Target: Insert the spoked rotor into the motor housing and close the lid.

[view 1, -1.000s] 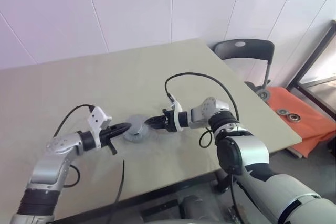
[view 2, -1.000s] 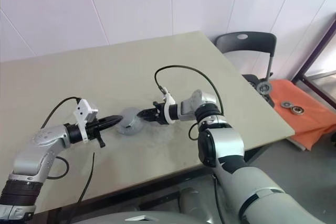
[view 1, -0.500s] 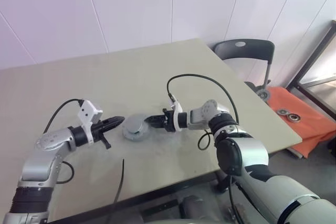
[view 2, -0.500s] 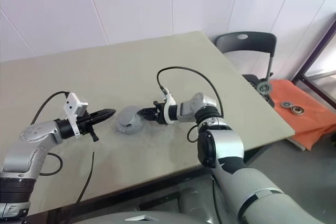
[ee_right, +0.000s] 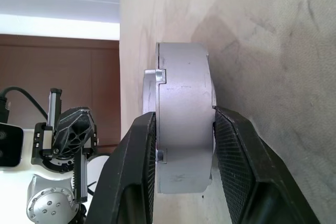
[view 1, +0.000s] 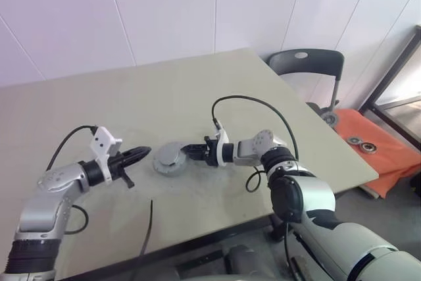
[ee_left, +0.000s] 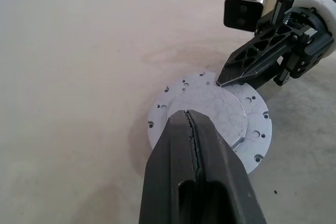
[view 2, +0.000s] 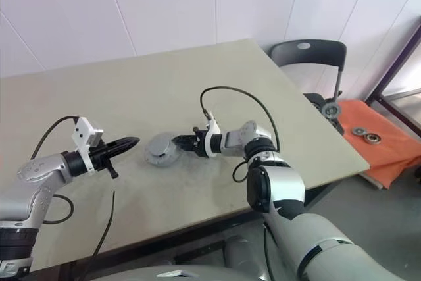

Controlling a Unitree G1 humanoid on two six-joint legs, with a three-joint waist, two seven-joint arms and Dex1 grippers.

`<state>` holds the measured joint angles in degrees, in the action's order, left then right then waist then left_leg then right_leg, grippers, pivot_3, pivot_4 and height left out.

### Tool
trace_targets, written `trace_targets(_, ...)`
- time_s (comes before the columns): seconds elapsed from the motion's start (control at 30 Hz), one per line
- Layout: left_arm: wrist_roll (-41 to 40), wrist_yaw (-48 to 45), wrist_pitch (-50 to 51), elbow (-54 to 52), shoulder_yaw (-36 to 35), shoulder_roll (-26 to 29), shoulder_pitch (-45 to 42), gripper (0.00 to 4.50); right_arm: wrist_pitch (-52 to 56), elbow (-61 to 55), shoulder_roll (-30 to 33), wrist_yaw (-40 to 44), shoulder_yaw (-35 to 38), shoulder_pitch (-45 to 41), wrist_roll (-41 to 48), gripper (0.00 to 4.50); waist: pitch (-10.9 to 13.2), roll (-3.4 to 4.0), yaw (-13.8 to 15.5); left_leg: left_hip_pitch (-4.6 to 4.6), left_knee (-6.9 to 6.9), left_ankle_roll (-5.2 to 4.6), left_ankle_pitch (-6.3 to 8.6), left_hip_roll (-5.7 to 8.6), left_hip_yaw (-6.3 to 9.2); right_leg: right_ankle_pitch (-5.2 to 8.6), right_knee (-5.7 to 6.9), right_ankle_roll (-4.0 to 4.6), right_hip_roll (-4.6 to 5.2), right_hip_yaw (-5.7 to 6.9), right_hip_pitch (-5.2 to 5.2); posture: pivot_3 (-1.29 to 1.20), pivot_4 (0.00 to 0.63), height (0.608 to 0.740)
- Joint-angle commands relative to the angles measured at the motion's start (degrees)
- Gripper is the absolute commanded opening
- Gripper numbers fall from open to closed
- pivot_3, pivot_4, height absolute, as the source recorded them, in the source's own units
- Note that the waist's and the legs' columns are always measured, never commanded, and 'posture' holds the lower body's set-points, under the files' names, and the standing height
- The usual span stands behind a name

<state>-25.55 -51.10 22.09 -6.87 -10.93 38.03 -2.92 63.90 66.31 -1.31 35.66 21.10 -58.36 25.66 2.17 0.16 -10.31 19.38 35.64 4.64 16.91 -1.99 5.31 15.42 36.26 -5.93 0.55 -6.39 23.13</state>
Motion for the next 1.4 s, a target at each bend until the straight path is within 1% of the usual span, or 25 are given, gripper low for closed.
trace_targets(0.03,-0.5,0.0,-0.2,-1.7,-1.1,0.8,-0.4,0.0,-0.5,-0.5,-1.5,0.7,-2.2,0.3,-0.9,1.29,0.0,0.0,0.0,0.0,0.01,0.0,0.0,0.0,0.0,0.0,0.0,0.0,0.0,0.0,0.0,0.0,0.0,0.74)
trace_targets(0.53,-0.1,0.2,-0.6,-1.0,-0.5,0.4,-0.8,0.0,1.2,-0.9,-0.9,2.0,-3.3,0.3,-0.7,1.28,0.0,0.0,0.0,0.0,0.0,0.0,0.0,0.0,0.0,-0.02,0.0,0.03,0.0,0.0,0.0,0.0,0.0,0.74)
trace_targets(0.63,0.0,0.4,-0.7,-1.0,-0.4,0.2,-0.7,0.0,2.2,-0.2,-0.7,1.1,-2.2,0.2,-0.1,1.28,0.0,0.0,0.0,0.0,0.0,0.0,0.0,0.0,0.0,-0.12,0.0,0.18,0.0,0.0,0.0,0.0,0.0,0.74)
trace_targets(0.87,-0.2,0.6,-0.6,-1.7,-0.4,0.1,0.0,0.0,1.0,-0.1,-0.8,-1.6,0.2,0.6,0.9,1.28,0.0,-0.01,0.0,0.01,0.01,0.0,0.0,0.0,0.0,-0.13,0.0,0.2,0.0,0.0,0.0,0.0,0.0,0.74)
trace_targets(1.03,-0.3,0.7,-0.7,-1.7,-0.5,0.3,0.4,0.0,-0.5,-1.4,-1.3,-1.4,-1.2,1.1,0.2,1.28,0.0,-0.01,0.0,-0.01,0.03,0.0,0.0,0.0,0.0,-0.13,0.02,0.2,0.0,0.0,-0.02,0.0,0.0,0.74)
trace_targets(1.23,-0.2,0.8,-0.7,-1.9,-0.5,0.3,0.6,0.0,-1.5,-1.3,-1.5,-3.5,0.3,1.0,1.2,1.28,0.0,-0.01,0.0,-0.01,0.06,0.0,0.0,0.0,0.0,-0.13,0.05,0.2,0.0,0.0,-0.03,0.0,0.0,0.74)
trace_targets(1.4,-0.2,0.9,-0.6,-1.9,-0.3,0.2,0.6,0.0,-1.4,-1.3,-1.6,-4.2,-0.2,1.2,1.5,1.28,0.0,-0.02,0.0,-0.01,0.08,0.0,0.0,0.0,0.0,-0.13,0.06,0.21,0.0,0.0,-0.03,0.0,0.0,0.74)
